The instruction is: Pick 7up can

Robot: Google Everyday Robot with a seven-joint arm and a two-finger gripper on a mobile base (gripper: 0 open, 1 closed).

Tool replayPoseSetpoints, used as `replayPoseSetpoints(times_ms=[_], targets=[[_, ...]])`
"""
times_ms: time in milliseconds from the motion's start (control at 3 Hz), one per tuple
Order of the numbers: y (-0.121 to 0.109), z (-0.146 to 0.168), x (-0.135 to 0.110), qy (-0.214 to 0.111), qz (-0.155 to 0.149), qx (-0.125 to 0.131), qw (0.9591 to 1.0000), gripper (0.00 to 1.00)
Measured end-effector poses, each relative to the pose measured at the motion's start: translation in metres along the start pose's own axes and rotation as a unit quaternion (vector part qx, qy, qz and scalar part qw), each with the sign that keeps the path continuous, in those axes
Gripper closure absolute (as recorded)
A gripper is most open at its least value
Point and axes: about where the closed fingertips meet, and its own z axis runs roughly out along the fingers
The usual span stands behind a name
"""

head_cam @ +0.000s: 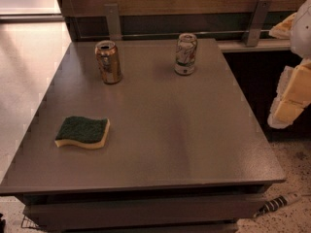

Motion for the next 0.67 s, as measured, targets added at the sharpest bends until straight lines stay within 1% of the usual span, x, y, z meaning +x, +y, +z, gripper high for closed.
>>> replayPoseSetpoints(times_ms=[333,667], targets=[[0.0,0.0,0.0,0.0,0.0,0.0,1.0,0.0],[-0.015,0.002,0.0,-0.022,0.013,0.018,0.9995,0.0]])
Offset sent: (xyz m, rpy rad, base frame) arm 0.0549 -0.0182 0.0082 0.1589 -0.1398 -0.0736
